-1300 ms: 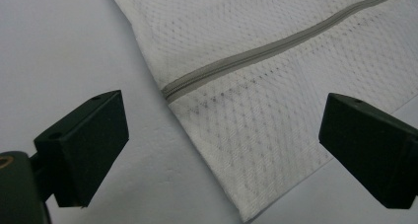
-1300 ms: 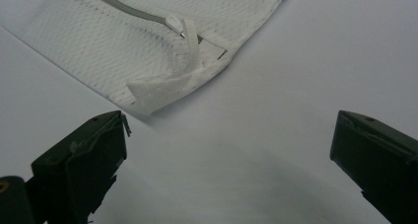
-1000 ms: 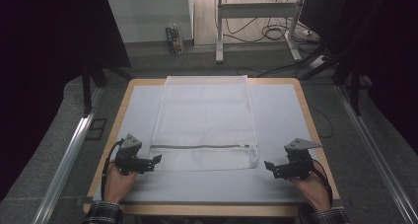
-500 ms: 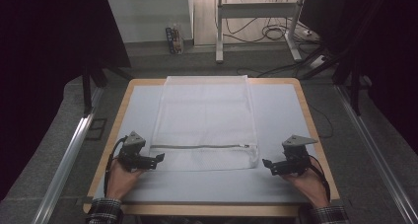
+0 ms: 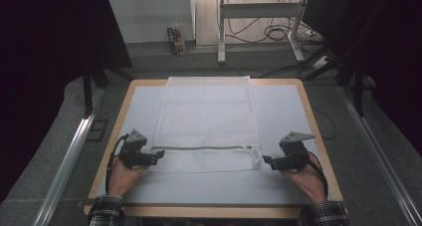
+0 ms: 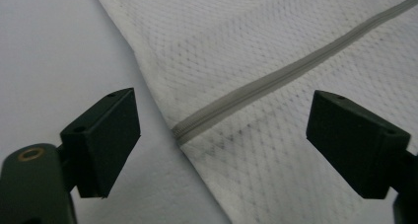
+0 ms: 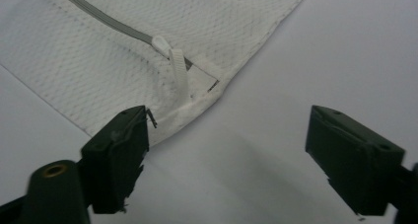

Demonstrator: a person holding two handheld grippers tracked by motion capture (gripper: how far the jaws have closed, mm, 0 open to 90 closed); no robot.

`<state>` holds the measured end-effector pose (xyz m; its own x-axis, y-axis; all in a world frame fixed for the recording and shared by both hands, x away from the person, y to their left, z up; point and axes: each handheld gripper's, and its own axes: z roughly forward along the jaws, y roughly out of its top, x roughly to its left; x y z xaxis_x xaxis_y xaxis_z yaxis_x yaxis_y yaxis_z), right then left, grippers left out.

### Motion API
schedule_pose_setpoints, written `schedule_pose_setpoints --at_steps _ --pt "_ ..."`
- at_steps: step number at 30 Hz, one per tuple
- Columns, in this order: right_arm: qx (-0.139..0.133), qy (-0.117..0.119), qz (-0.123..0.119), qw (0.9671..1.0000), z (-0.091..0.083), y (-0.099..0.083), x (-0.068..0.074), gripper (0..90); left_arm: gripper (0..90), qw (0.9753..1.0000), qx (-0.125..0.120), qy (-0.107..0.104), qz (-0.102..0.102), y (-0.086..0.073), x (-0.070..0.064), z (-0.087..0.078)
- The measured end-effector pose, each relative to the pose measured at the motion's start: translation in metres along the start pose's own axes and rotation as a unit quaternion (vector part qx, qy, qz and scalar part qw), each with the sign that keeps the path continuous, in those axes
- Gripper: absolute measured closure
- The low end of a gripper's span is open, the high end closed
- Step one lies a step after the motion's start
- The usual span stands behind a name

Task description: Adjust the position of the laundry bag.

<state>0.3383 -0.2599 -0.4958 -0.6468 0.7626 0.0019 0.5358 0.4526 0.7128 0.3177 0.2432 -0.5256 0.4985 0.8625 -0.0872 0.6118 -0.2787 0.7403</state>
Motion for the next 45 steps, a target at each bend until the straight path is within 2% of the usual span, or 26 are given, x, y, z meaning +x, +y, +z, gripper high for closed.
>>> schedule_pose_setpoints --at_steps 4,7,12,15,19,25,28,32,36,40,41,45 --pt "0.005 0.005 -0.008 0.9999 0.002 0.005 0.0 29.5 16.4 0.9999 0.006 0.007 0.007 0.004 0.005 0.005" --pt "0.003 0.0 -0.013 0.9999 0.003 0.011 0.0 33.2 19.2 0.9999 0.006 0.011 0.008 0.007 0.008 0.007" --pt "-0.004 0.005 -0.002 1.0 0.011 0.019 -0.002 39.8 27.6 1.0 0.002 0.008 0.0 0.012 0.015 0.011" --pt "-0.015 0.013 0.017 0.9997 0.015 0.025 -0.005 44.7 31.8 1.0 0.004 0.008 0.003 0.015 0.018 0.014" --pt "-0.013 0.009 0.013 0.9998 0.024 0.029 -0.007 49.8 34.9 0.9999 0.006 0.007 0.004 0.018 0.022 0.02" --pt "-0.008 -0.002 0.002 1.0 0.037 0.035 -0.01 55.8 39.2 0.9999 0.0 0.006 -0.009 0.024 0.025 0.026" --pt "-0.002 -0.011 0.003 0.9999 0.044 0.037 -0.012 60.1 42.2 0.9999 0.005 0.014 -0.003 0.025 0.027 0.03" --pt "0.003 -0.026 0.0 0.9997 0.052 0.041 -0.012 66.2 51.0 0.9996 0.009 0.025 -0.013 0.024 0.03 0.035" --pt "0.003 -0.026 0.005 0.9997 0.059 0.044 -0.013 67.0 57.2 0.9993 0.007 0.023 -0.028 0.024 0.033 0.035" --pt "0.011 -0.025 0.005 0.9996 0.065 0.042 -0.015 61.4 56.0 0.9991 0.013 0.029 -0.027 0.022 0.033 0.038" --pt "0.013 -0.025 0.008 0.9996 0.066 0.042 -0.016 58.6 53.5 0.9989 0.015 0.035 -0.027 0.022 0.033 0.04" --pt "0.023 -0.024 0.012 0.9994 0.07 0.04 -0.016 59.2 50.3 0.9974 0.034 0.06 -0.021 0.021 0.034 0.046"
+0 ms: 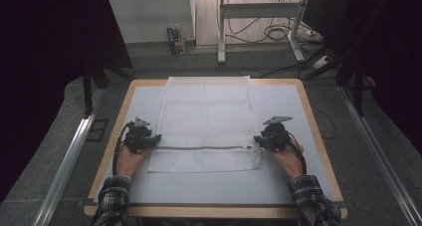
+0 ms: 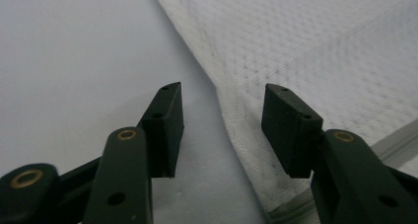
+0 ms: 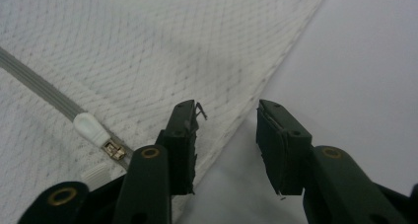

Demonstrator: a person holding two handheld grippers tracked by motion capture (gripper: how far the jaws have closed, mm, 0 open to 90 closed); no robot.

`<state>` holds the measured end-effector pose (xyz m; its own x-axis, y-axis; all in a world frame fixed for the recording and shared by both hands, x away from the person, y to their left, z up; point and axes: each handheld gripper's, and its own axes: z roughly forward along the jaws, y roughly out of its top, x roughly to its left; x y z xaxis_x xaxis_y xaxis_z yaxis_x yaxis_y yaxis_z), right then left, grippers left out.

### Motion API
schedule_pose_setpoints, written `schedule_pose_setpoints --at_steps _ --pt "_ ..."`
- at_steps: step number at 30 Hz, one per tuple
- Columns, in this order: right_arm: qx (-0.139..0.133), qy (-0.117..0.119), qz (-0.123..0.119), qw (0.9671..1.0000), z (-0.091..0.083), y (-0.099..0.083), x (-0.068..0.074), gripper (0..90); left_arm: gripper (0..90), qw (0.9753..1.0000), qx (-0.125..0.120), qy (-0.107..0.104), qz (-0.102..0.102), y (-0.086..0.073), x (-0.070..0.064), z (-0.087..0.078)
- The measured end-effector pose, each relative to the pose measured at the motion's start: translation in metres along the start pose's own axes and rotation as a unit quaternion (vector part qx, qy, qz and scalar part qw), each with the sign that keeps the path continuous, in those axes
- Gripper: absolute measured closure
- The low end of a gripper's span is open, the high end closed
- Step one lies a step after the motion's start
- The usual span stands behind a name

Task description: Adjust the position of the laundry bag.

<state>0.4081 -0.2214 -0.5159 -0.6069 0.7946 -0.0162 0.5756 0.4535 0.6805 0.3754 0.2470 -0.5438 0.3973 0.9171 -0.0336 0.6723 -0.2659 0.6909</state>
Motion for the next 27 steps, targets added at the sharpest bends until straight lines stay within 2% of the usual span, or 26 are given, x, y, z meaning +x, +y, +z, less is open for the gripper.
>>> schedule_pose_setpoints --at_steps 2,6,8,9,13,17,20,23,25,27 --pt "0.009 -0.001 -0.001 1.0 0.003 -0.001 0.002 61.1 53.8 0.9999 -0.002 -0.013 -0.008 0.0 0.0 0.0" --pt "0.016 -0.002 0.003 0.9999 0.003 0.001 0.006 75.5 67.6 0.9996 0.008 -0.017 -0.021 0.002 -0.001 -0.001" --pt "0.02 0.009 0.001 0.9998 0.003 0.001 0.007 86.1 80.0 0.9991 0.011 -0.03 -0.028 0.003 -0.001 0.0" --pt "0.02 0.012 -0.001 0.9997 0.003 0.001 0.008 87.7 86.9 0.999 0.011 -0.031 -0.03 0.004 -0.003 0.0" --pt "0.021 0.002 -0.016 0.9997 0.002 0.002 0.011 88.4 88.7 0.9992 0.012 -0.029 -0.023 0.005 -0.005 -0.001" --pt "0.018 -0.006 -0.028 0.9994 -0.002 0.003 0.012 88.5 88.9 0.9986 0.006 -0.046 -0.024 0.005 -0.006 -0.004" --pt "0.016 -0.012 -0.041 0.999 -0.006 0.003 0.013 88.5 88.9 0.998 0.005 -0.062 -0.016 0.007 -0.01 -0.006" --pt "0.018 -0.017 -0.051 0.9984 -0.01 0.002 0.013 88.5 88.7 0.998 0.005 -0.062 -0.002 0.008 -0.016 -0.007" --pt "0.017 -0.015 -0.053 0.9983 -0.012 0.001 0.013 88.5 88.6 0.9984 0.004 -0.055 0.01 0.009 -0.021 -0.009" --pt "0.017 -0.013 -0.055 0.9982 -0.016 -0.001 0.014 88.5 88.6 0.9984 0.002 -0.055 0.015 0.009 -0.024 -0.011"
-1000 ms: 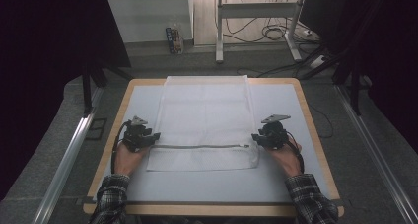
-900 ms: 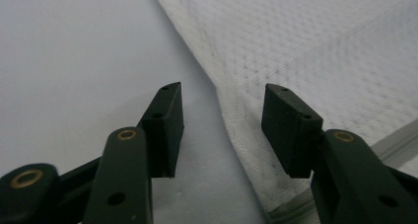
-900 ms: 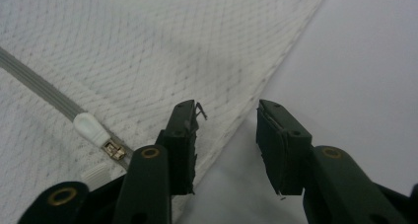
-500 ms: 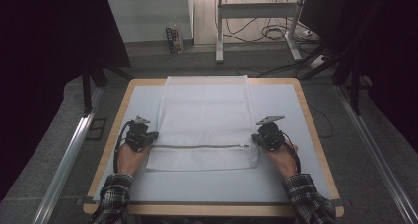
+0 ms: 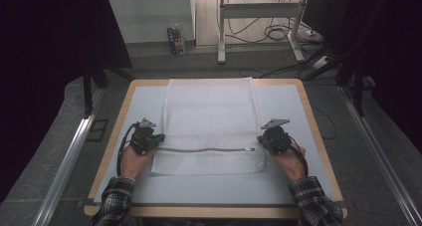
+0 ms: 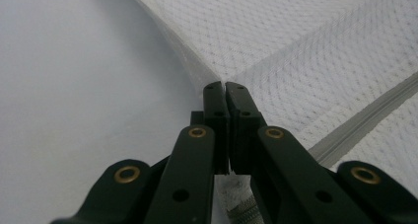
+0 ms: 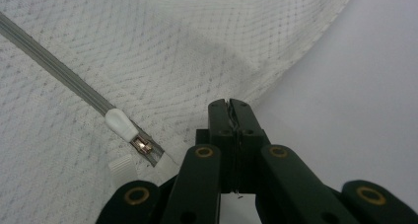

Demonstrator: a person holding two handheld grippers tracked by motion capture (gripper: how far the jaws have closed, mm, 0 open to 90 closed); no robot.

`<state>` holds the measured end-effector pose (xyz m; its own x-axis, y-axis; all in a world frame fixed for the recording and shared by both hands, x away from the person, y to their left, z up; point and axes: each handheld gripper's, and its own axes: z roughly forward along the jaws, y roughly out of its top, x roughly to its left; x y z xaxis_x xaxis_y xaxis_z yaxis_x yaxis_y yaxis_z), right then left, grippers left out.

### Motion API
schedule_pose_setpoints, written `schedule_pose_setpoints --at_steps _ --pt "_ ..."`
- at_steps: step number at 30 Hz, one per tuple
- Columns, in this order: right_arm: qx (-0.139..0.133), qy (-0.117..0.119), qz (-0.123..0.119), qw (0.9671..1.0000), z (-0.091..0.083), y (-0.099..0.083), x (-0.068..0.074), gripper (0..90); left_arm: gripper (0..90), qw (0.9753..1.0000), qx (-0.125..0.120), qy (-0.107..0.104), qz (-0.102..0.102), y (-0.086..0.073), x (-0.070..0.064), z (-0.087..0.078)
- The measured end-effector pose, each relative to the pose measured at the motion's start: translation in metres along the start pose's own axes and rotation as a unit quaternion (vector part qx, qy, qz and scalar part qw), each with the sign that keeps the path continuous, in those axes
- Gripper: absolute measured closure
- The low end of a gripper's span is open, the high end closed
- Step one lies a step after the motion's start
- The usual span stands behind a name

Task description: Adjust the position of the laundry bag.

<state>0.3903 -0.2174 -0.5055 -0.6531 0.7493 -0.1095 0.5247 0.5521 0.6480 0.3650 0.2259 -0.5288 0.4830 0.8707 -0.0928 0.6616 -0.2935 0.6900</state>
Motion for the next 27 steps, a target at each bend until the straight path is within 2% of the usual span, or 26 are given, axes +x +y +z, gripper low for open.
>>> schedule_pose_setpoints --at_steps 7,10,13,19,21,27 --pt "-0.004 0.009 -0.004 0.9999 -0.014 -0.008 0.0 88.5 88.6 0.9997 0.0 -0.025 -0.004 -0.003 -0.004 -0.005" --pt "0.001 0.008 -0.014 0.9999 -0.021 -0.01 0.0 88.5 88.6 0.9994 0.005 -0.035 0.002 -0.004 -0.009 -0.007" --pt "0.004 0.015 -0.01 0.9998 -0.028 -0.014 0.0 88.5 88.6 0.999 0.009 -0.043 0.006 -0.005 -0.013 -0.009" --pt "0.01 0.025 -0.009 0.9996 -0.037 -0.022 0.002 88.5 88.4 0.9989 0.011 -0.044 0.014 -0.009 -0.022 -0.016" --pt "0.013 0.025 -0.012 0.9995 -0.04 -0.025 0.003 88.5 88.4 0.9987 0.013 -0.048 0.011 -0.011 -0.026 -0.018" --pt "0.014 0.034 -0.003 0.9993 -0.052 -0.039 0.004 88.5 88.1 0.9984 0.025 -0.045 0.023 -0.015 -0.035 -0.019"
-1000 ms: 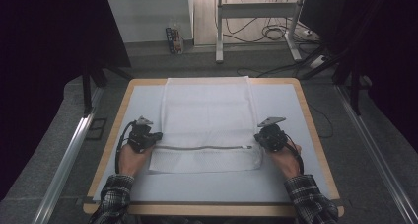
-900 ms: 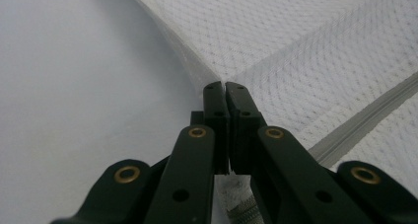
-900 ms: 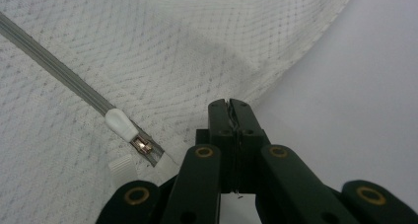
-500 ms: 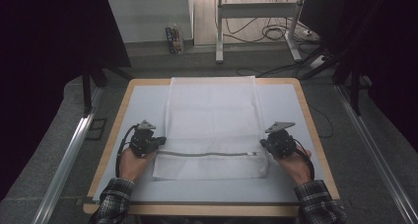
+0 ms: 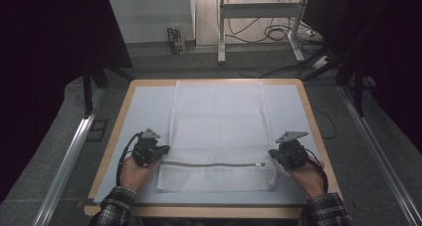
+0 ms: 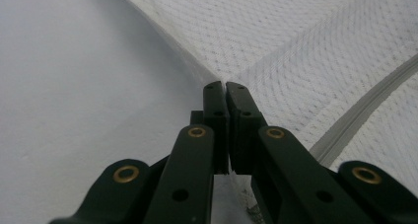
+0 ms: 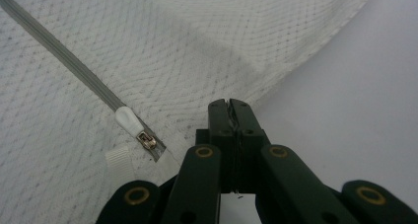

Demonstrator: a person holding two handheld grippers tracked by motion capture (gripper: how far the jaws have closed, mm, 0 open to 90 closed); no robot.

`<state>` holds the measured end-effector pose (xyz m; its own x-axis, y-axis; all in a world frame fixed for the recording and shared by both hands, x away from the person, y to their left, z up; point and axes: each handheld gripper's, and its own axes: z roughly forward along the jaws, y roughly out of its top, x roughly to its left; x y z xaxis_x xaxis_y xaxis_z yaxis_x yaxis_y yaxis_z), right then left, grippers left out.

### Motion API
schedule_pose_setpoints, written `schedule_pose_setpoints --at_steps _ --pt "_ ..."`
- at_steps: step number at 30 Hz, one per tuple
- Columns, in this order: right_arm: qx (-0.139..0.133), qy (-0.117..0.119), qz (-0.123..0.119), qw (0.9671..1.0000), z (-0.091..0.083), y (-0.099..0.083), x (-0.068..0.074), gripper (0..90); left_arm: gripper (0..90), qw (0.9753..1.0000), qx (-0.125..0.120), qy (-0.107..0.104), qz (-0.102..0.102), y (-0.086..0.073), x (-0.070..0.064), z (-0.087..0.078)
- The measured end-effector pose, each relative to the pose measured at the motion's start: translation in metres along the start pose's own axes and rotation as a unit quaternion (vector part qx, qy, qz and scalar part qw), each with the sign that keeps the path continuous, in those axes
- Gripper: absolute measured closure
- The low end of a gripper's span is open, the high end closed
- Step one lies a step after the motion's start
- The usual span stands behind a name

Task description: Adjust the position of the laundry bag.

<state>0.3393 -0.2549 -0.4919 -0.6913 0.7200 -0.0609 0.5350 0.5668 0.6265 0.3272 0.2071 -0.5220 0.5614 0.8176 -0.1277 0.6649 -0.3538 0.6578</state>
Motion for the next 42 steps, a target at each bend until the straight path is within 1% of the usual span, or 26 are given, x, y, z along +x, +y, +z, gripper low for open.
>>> schedule_pose_setpoints --at_steps 3,6,7,9,11,14,17,20,22,25,26,28,29,30,31,34,35,36,38,41,42 --pt "0.003 0.001 0.0 1.0 -0.004 -0.007 0.001 88.4 88.1 1.0 0.001 -0.002 0.002 0.0 -0.003 0.001" --pt "-0.001 0.002 0.004 1.0 -0.008 -0.013 -0.001 88.3 88.1 1.0 0.003 -0.006 0.006 -0.001 -0.007 0.001" --pt "-0.003 0.004 0.007 1.0 -0.008 -0.015 -0.003 88.3 88.2 0.9999 0.006 -0.002 0.009 0.0 -0.007 0.002" --pt "-0.005 0.013 0.017 0.9998 -0.007 -0.016 -0.005 88.1 88.1 0.9999 0.009 -0.002 0.009 0.0 -0.006 0.004" --pt "-0.001 0.012 0.014 0.9998 -0.005 -0.016 -0.005 88.1 88.1 0.9999 0.01 -0.003 0.005 -0.001 -0.005 0.004" --pt "0.003 0.008 0.005 1.0 -0.004 -0.015 -0.003 87.8 88.0 0.9999 0.012 -0.002 0.009 -0.001 -0.005 0.004" --pt "0.002 0.008 0.006 0.9999 -0.004 -0.015 -0.003 87.7 86.3 0.9999 0.01 0.003 0.01 -0.001 -0.006 0.004" --pt "-0.002 0.01 0.008 0.9999 -0.005 -0.015 -0.004 87.0 78.5 0.9999 -0.001 0.01 0.01 0.0 -0.007 0.003" --pt "-0.004 0.008 0.007 0.9999 -0.006 -0.015 -0.003 85.2 72.2 0.9997 -0.009 0.013 0.016 0.001 -0.009 0.001" --pt "-0.014 0.005 0.003 0.9999 -0.008 -0.015 -0.003 77.8 61.9 0.9992 -0.016 0.023 0.03 0.0 -0.013 -0.001" --pt "-0.015 0.001 0.002 0.9999 -0.008 -0.015 -0.003 75.3 59.7 0.9992 -0.019 0.022 0.029 0.0 -0.014 -0.001" --pt "-0.018 0.0 0.004 0.9998 -0.009 -0.014 -0.002 70.7 54.6 0.9989 -0.025 0.02 0.035 -0.002 -0.017 -0.004" --pt "-0.021 0.0 0.004 0.9998 -0.01 -0.014 -0.002 67.4 49.9 0.9987 -0.029 0.02 0.037 -0.004 -0.018 -0.005" --pt "-0.024 0.0 0.005 0.9997 -0.01 -0.014 -0.002 65.3 48.1 0.9985 -0.031 0.021 0.04 -0.005 -0.02 -0.007" --pt "-0.028 0.002 0.004 0.9996 -0.012 -0.014 -0.001 61.8 44.4 0.9984 -0.035 0.021 0.038 -0.006 -0.021 -0.008" --pt "-0.033 0.007 0.003 0.9994 -0.014 -0.014 0.0 54.8 36.1 0.9979 -0.044 0.015 0.044 -0.009 -0.024 -0.01" --pt "-0.035 0.006 0.001 0.9994 -0.015 -0.015 0.001 51.0 32.4 0.9974 -0.05 0.014 0.05 -0.011 -0.025 -0.011" --pt "-0.037 0.007 0.0 0.9993 -0.015 -0.015 0.001 46.8 26.8 0.997 -0.054 0.013 0.053 -0.012 -0.026 -0.011" --pt "-0.04 0.008 0.0 0.9992 -0.016 -0.016 0.003 41.0 23.1 0.9964 -0.057 0.013 0.061 -0.014 -0.029 -0.013" --pt "-0.056 0.016 0.001 0.9983 -0.019 -0.019 0.005 26.9 10.0 0.9966 -0.055 0.01 0.06 -0.016 -0.033 -0.016" --pt "-0.059 0.02 0.002 0.9981 -0.019 -0.02 0.005 23.9 4.8 0.9968 -0.049 0.012 0.062 -0.016 -0.033 -0.015"
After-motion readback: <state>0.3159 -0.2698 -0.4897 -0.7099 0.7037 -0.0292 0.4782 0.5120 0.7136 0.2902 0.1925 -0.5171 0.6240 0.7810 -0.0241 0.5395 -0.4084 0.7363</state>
